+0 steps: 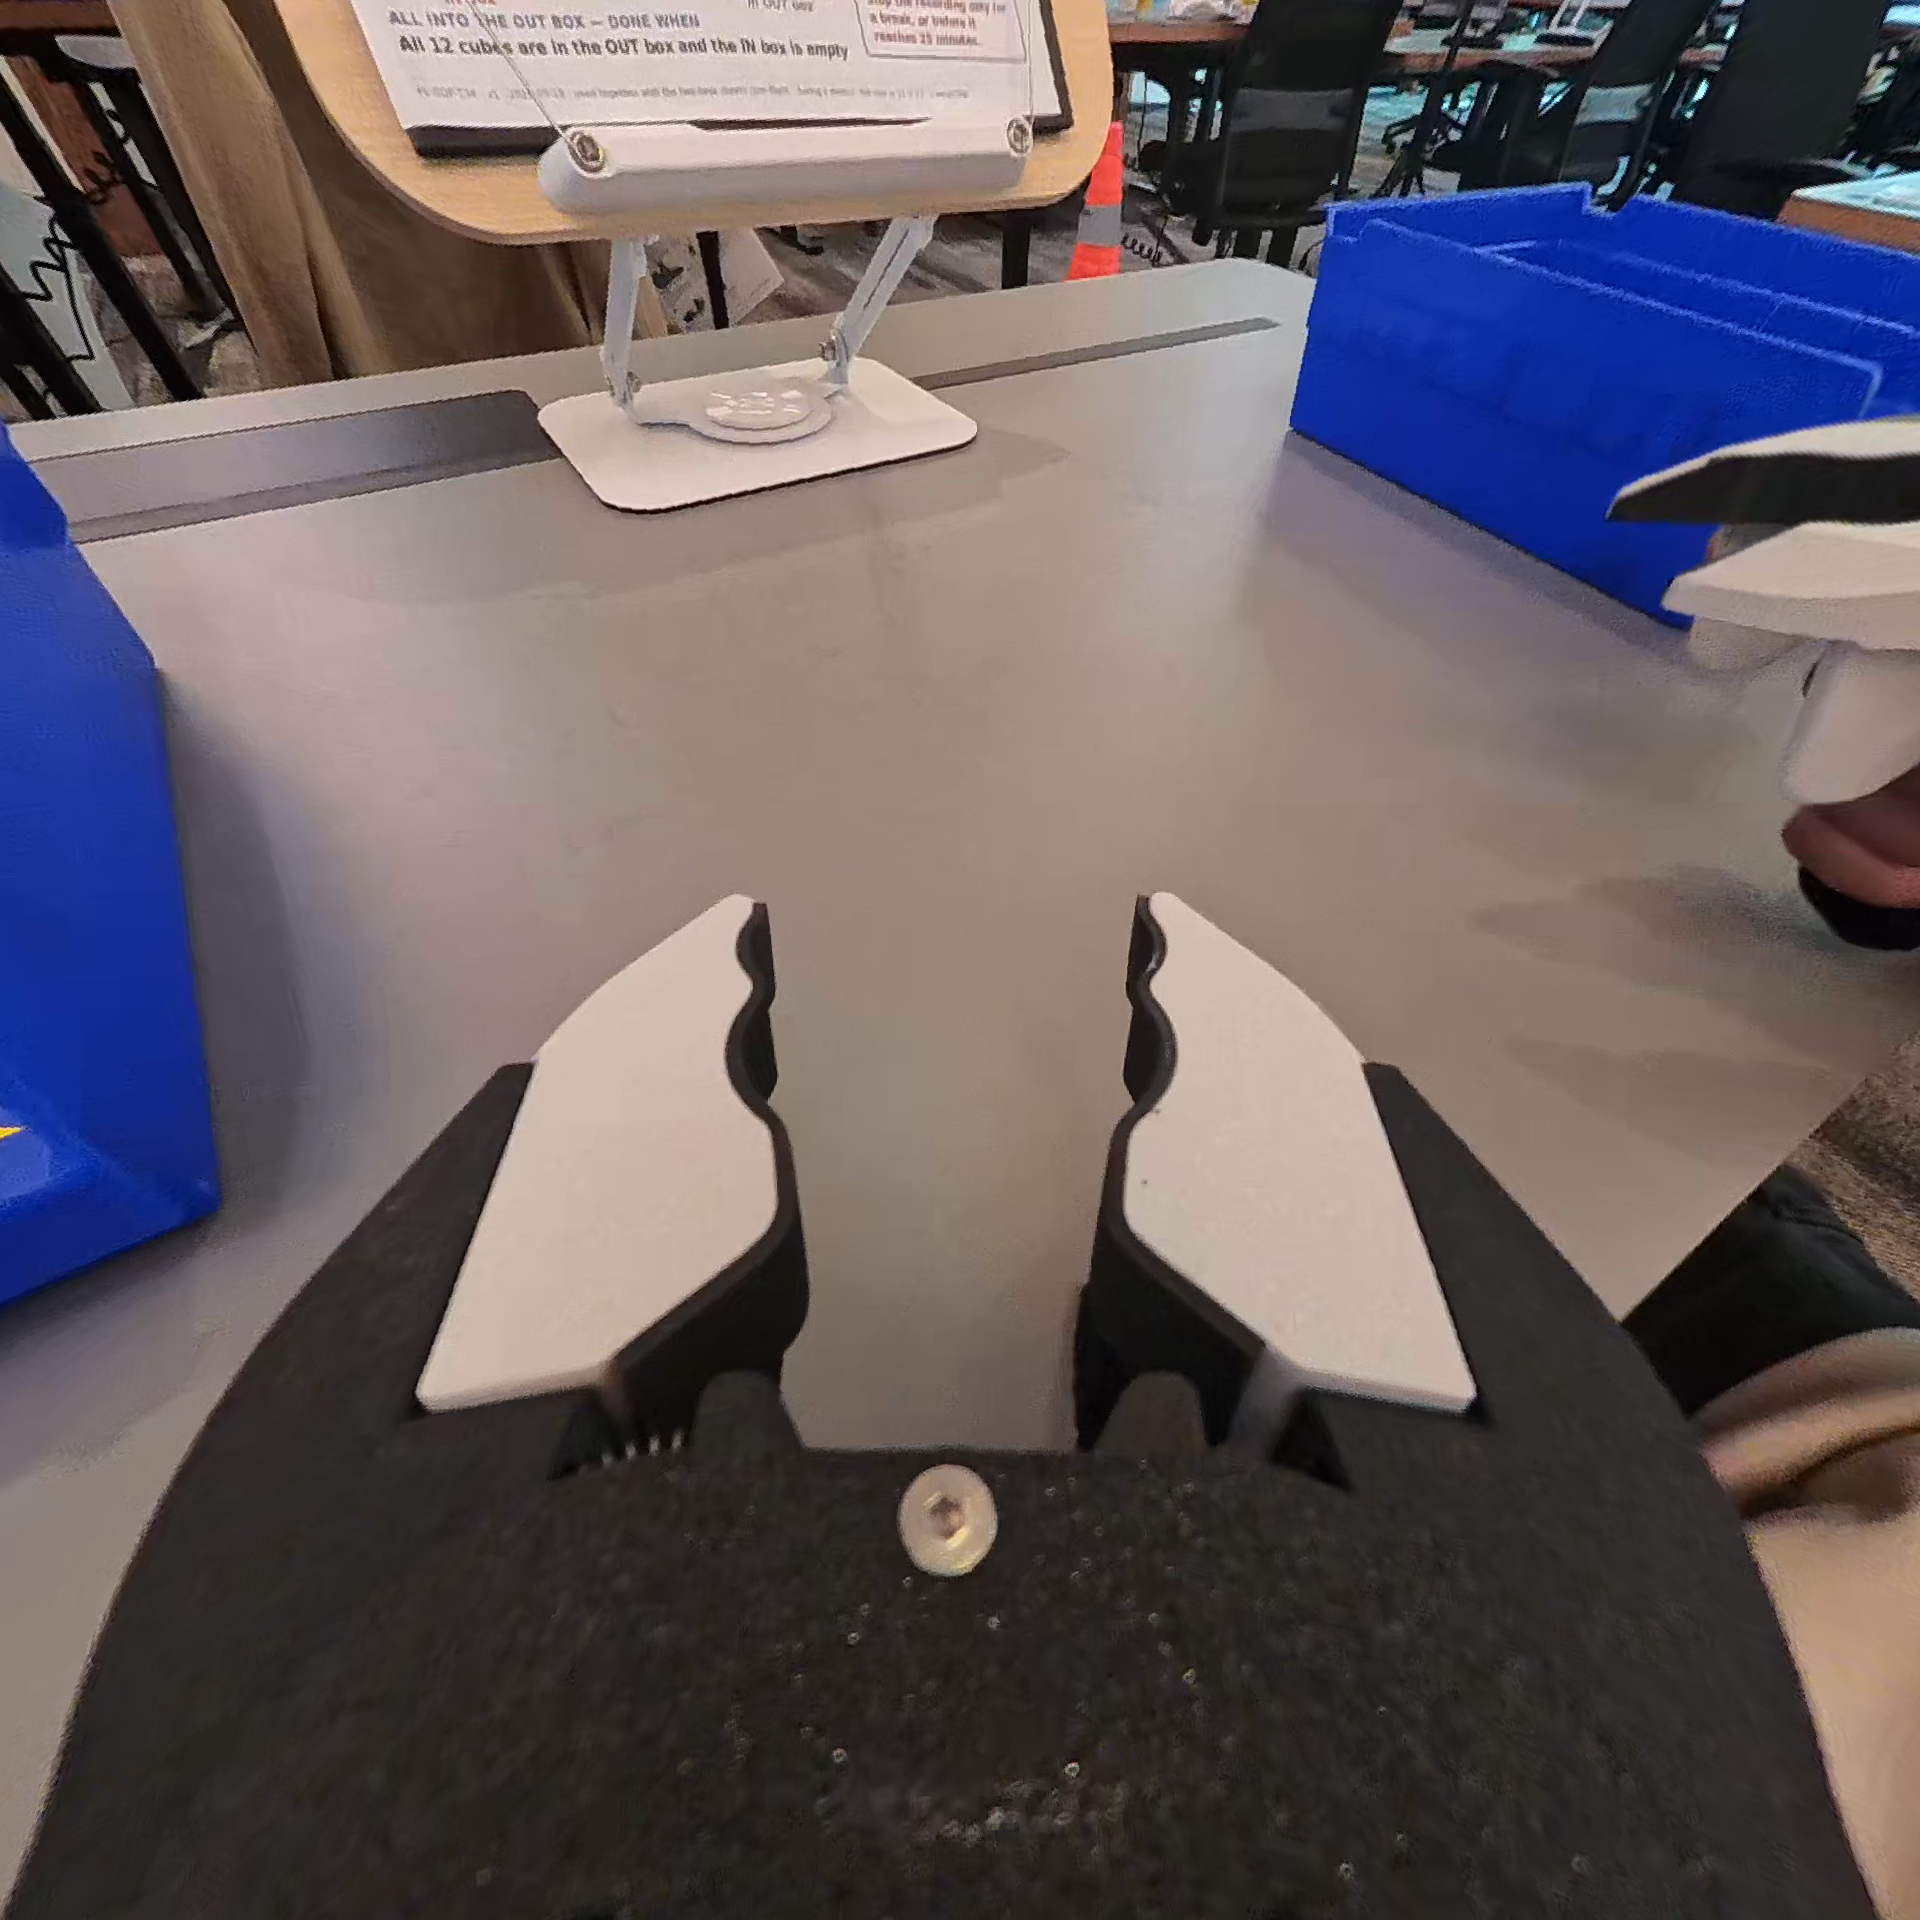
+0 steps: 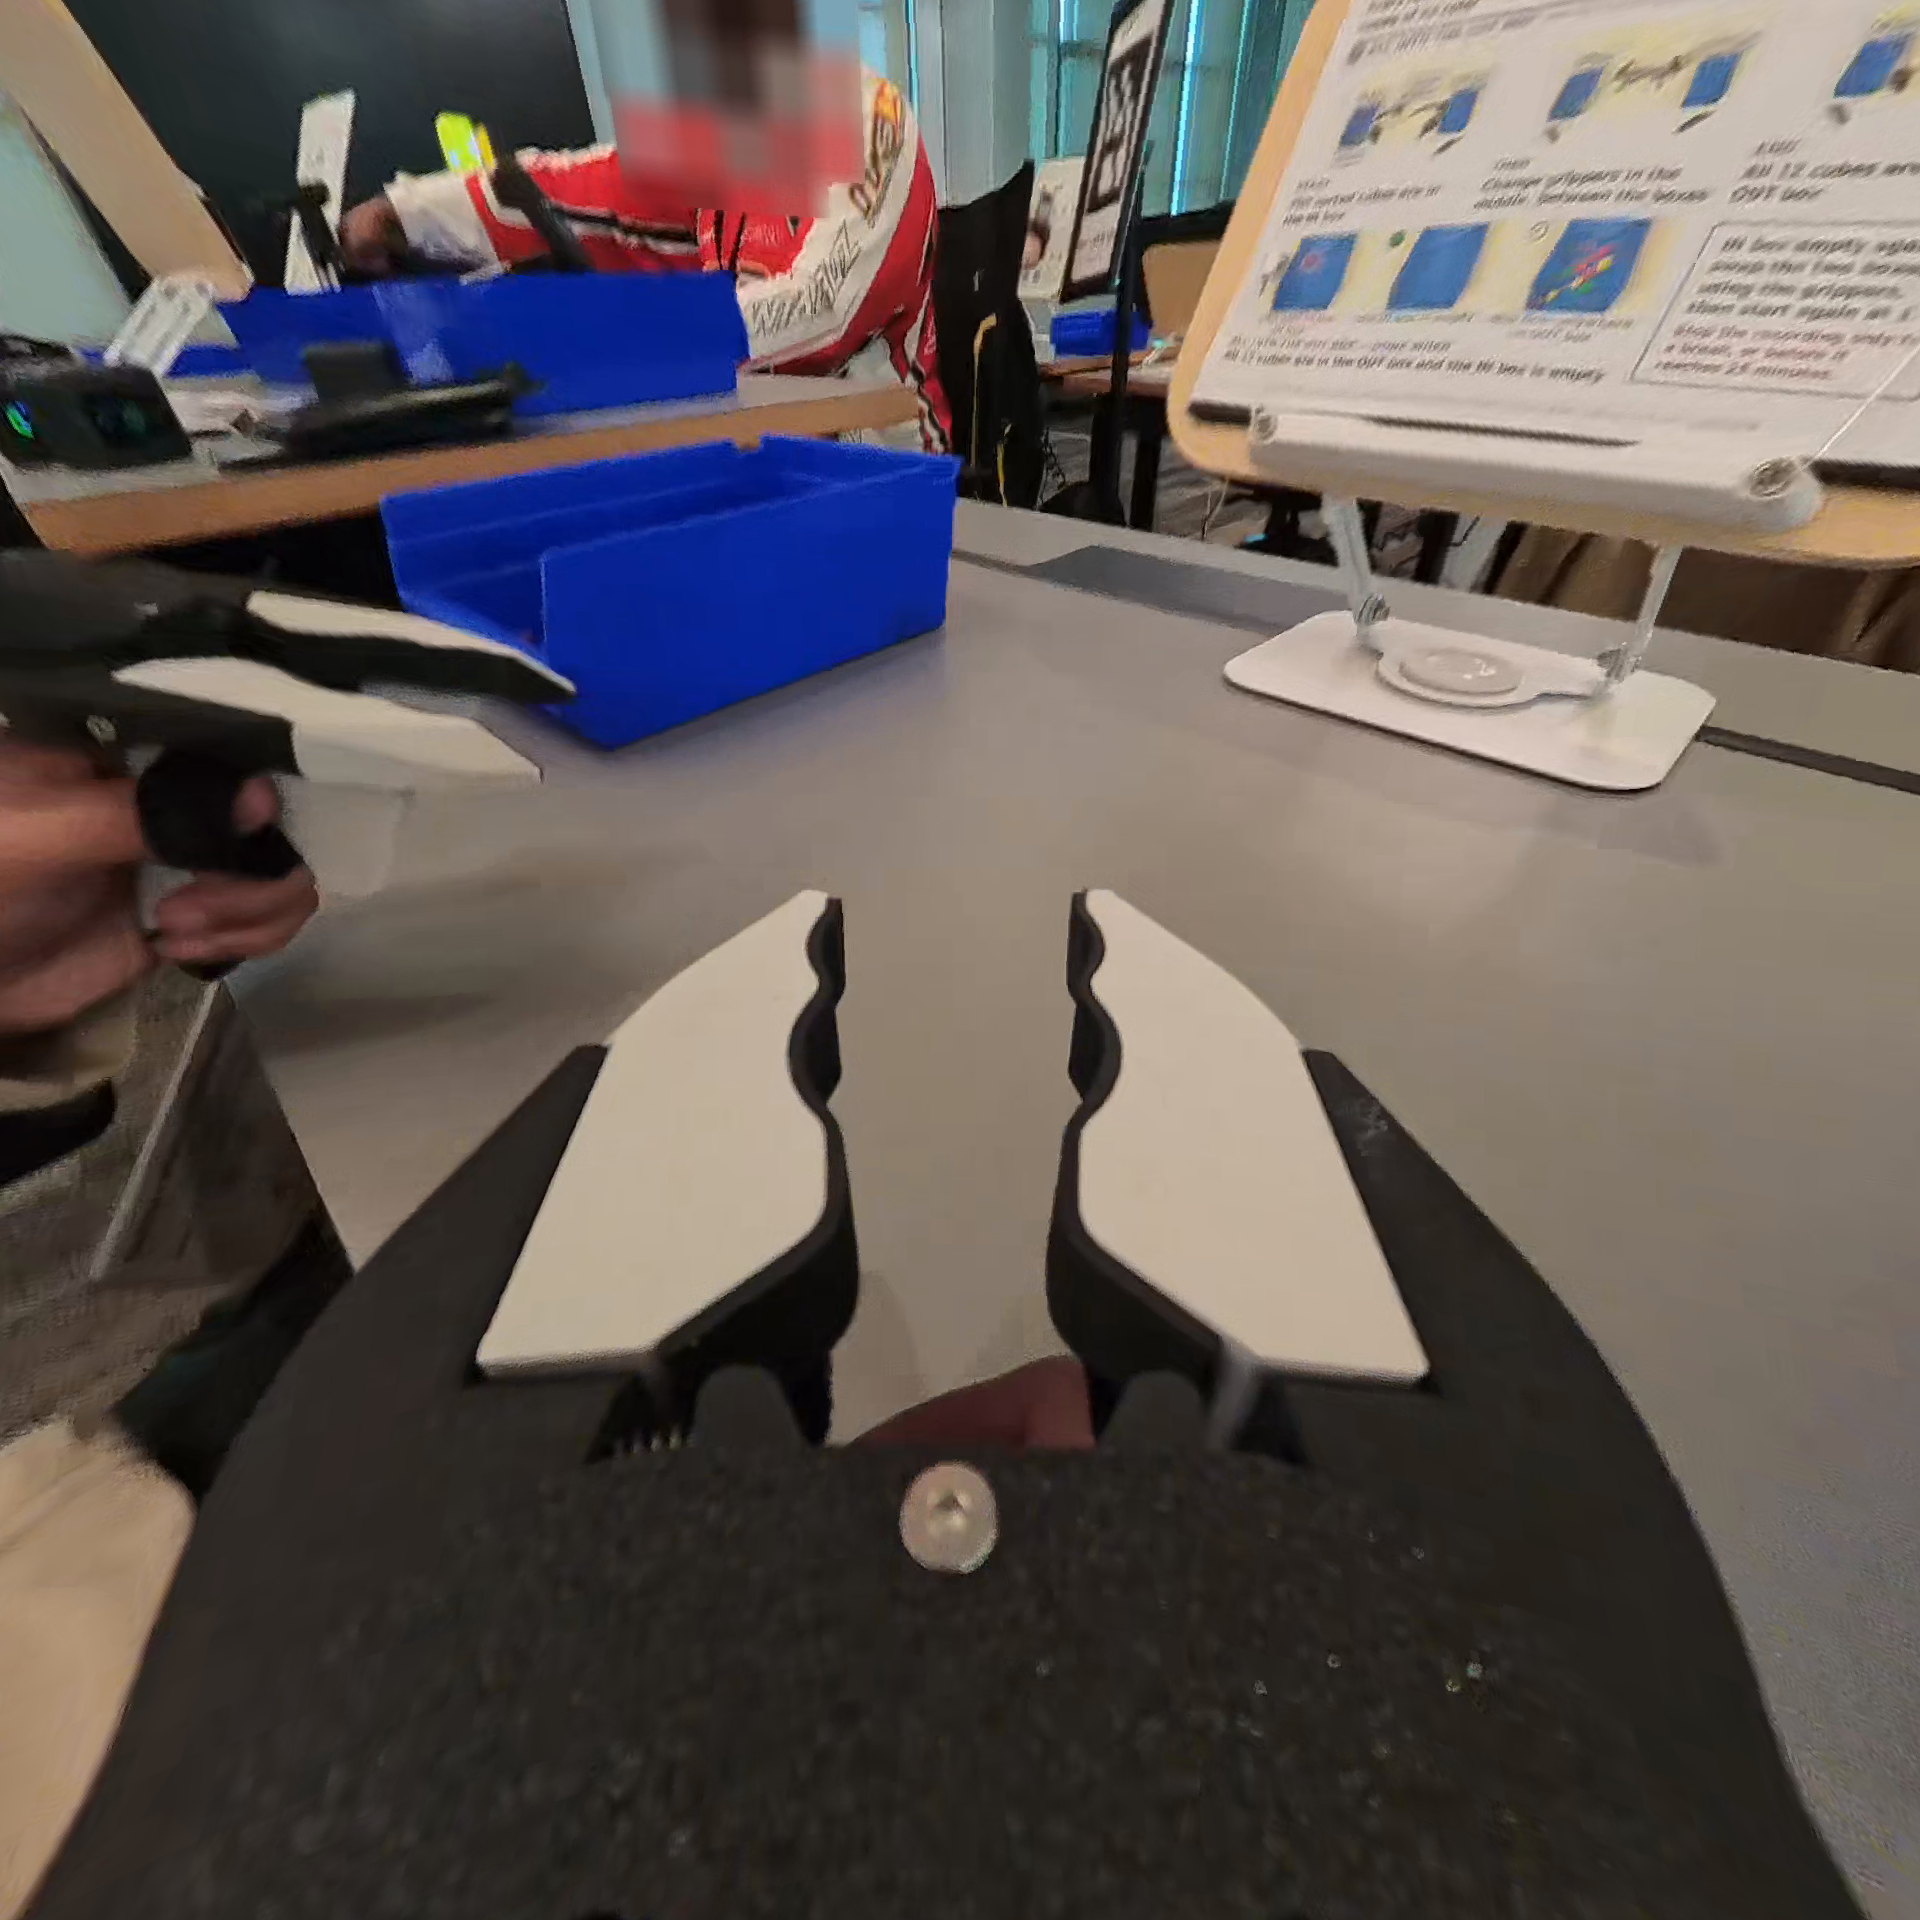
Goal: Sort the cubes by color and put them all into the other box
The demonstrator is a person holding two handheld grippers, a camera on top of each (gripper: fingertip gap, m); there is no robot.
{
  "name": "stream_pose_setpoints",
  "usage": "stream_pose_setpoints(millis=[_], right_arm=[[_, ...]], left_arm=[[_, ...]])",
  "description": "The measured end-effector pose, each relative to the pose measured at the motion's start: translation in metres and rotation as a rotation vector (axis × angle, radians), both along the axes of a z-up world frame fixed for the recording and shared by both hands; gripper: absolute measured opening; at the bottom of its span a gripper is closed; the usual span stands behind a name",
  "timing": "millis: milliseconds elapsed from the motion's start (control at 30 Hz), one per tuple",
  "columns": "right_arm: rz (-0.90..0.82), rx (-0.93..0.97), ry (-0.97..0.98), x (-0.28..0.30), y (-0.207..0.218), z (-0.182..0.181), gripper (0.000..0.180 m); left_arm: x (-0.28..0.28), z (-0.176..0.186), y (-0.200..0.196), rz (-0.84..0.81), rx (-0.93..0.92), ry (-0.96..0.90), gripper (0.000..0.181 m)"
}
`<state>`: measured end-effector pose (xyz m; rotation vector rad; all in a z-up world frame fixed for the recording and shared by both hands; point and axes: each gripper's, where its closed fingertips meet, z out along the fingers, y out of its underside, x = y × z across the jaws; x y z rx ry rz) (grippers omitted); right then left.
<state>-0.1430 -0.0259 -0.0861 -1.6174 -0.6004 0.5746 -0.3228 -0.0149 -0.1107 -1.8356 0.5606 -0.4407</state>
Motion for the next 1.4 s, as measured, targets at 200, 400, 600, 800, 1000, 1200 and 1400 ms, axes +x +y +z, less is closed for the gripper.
stream_pose_setpoints(millis=[200, 400, 600, 800, 1000, 1200, 1400], right_arm=[[0.017, -0.053, 0.029, 0.003, -0.007, -0.013, 0.036], [0.016, -0.039, 0.026, 0.010, -0.009, -0.009, 0.035], [0.016, 0.009, -0.031, 0.008, -0.011, -0.005, 0.035], [0.026, 0.006, -0.031, 0.006, -0.012, -0.004, 0.033], [0.046, 0.010, -0.068, -0.001, -0.013, -0.005, 0.032], [0.043, 0.001, -0.082, -0.001, -0.014, -0.010, 0.031], [0.044, -0.028, -0.076, 0.002, -0.014, -0.014, 0.031]], left_arm=[[0.002, -0.011, 0.002, 0.002, -0.033, 0.025, 0.061], [0.001, -0.020, -0.001, 0.012, -0.074, 0.042, 0.060], [-0.018, 0.001, -0.011, -0.082, -0.224, -0.031, 0.055], [-0.156, 0.034, 0.036, 0.101, -0.362, 0.232, 0.059], [-0.210, -0.005, 0.090, 0.094, -0.635, 0.465, 0.053], [-0.200, -0.038, 0.105, -0.084, -0.844, 0.545, 0.051], [-0.189, -0.058, 0.105, -0.182, -1.002, 0.509, 0.054]])
